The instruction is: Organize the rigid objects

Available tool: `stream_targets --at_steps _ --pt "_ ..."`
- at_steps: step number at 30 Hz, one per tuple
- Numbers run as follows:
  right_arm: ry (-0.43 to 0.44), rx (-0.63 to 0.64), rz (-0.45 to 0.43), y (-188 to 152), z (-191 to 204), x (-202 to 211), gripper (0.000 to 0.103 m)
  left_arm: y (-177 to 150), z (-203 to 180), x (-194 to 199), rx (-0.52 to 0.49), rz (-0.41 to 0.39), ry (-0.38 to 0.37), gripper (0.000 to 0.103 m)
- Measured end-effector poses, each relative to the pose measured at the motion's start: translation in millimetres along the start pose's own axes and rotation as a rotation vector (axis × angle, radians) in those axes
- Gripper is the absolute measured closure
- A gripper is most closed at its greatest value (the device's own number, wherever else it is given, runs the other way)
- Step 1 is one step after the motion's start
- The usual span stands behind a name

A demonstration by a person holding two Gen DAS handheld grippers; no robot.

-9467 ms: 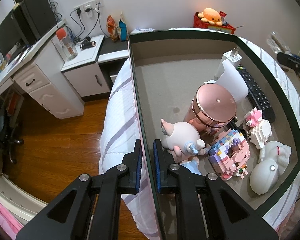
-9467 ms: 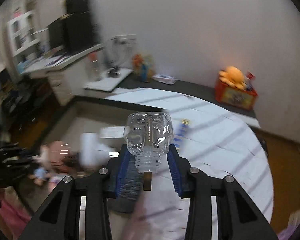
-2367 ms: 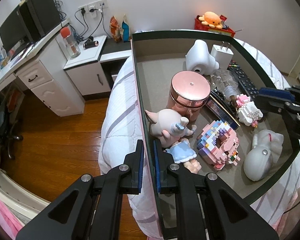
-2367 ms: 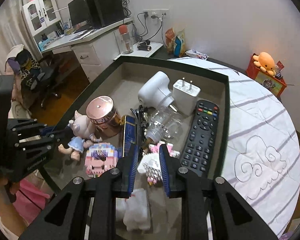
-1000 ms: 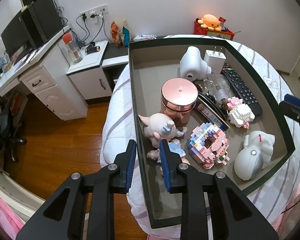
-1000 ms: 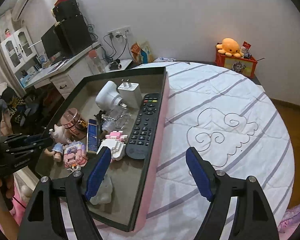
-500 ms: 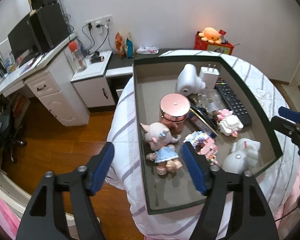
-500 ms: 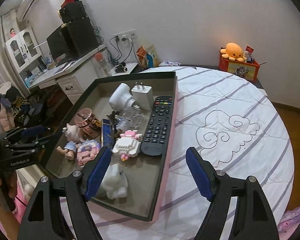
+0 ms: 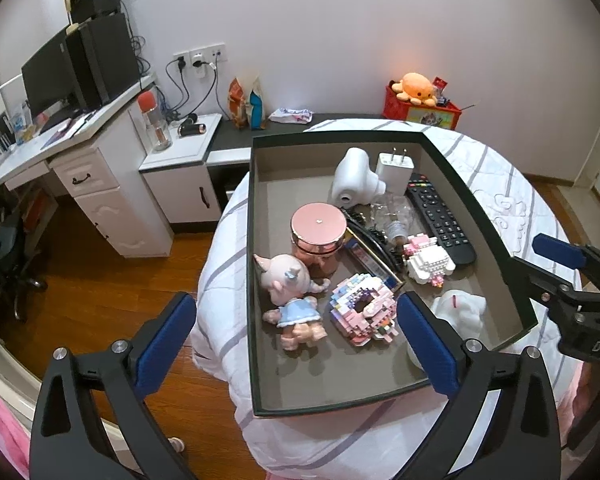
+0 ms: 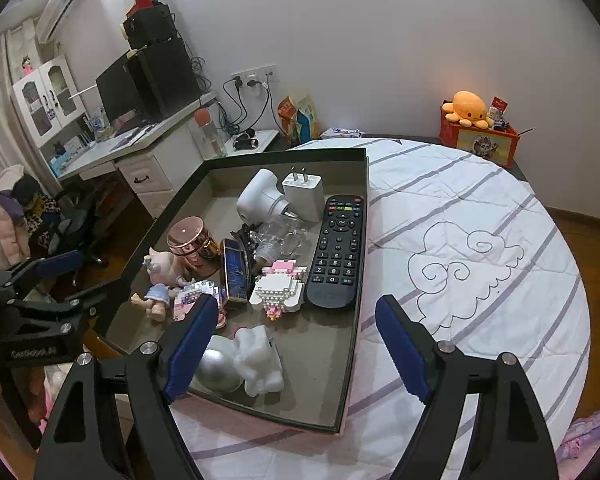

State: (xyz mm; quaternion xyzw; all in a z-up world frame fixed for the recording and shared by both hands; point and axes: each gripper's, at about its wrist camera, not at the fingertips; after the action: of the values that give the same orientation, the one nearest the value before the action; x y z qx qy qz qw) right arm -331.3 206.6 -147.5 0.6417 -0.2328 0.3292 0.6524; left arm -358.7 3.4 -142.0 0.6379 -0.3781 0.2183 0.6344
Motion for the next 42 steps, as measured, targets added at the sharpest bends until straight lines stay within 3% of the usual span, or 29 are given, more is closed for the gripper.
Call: stream_targets --at_steps 2,4,13,22,31,42 --pt "-0.012 0.006 -0.004 1 2 0 0.016 -1 -1 0 0.006 -0.003 0.010 0.001" --pt "-0.040 0.013 -0.013 1 5 0 0.000 -2 0 1 0.022 -0.013 0.011 0.001" --pt "-0.094 0.005 -0.055 1 9 10 0.000 -8 3 7 0.100 -0.091 0.000 0.001" --pt "-0.138 -0.002 -0.130 -10 13 20 0.000 -19 -7 25 0.057 -0.270 0.030 0.000" --pt "-0.177 -0.027 -0.246 -21 11 32 0.000 -26 -19 36 0.008 -0.373 0.037 0.000" --pt "-0.159 -0.040 -0.393 -39 14 52 0.000 -42 -24 42 -0.024 -0.400 0.025 0.000"
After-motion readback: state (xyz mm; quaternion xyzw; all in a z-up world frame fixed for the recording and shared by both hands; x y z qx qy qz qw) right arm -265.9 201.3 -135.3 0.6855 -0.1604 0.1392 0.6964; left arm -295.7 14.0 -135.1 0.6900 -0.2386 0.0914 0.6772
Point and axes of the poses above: each gripper's, at about its wrist camera, not at the fingertips, and x roughly against the way its jaws point, z to its left, y to its top, and after that the axes turned 10 degrees about -y, right-handed
